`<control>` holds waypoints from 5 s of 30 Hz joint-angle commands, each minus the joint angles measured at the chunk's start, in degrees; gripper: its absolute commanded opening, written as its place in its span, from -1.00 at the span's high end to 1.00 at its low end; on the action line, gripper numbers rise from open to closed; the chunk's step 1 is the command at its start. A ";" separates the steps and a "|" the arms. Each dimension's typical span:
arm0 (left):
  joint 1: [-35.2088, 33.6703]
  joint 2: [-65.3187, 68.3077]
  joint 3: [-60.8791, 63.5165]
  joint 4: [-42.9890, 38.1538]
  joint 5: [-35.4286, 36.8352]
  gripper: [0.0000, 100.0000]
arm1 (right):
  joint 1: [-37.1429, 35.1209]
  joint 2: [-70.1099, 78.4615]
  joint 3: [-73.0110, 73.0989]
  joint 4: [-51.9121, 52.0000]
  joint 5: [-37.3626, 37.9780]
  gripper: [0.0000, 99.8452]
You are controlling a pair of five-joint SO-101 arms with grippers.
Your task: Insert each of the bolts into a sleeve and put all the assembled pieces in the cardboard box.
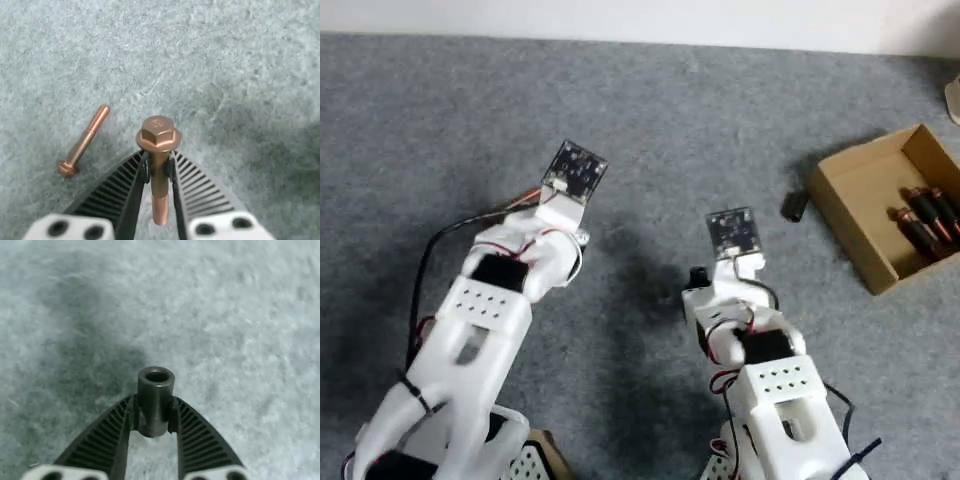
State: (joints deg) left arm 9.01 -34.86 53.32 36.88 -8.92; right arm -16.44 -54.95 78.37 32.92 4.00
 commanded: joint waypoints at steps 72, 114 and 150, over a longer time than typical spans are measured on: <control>14.02 -25.27 28.09 -50.81 29.71 0.99 | -10.77 -0.84 24.04 -45.85 4.13 0.99; 19.56 -24.84 28.62 -50.81 26.99 0.99 | -11.65 -0.75 24.04 -45.85 4.40 0.99; 18.42 -21.14 18.33 -36.31 29.98 0.99 | -13.23 -1.27 24.04 -45.49 4.48 0.99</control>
State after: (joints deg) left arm 28.00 -57.80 76.62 0.48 19.82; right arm -29.10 -55.12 95.43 -12.09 7.96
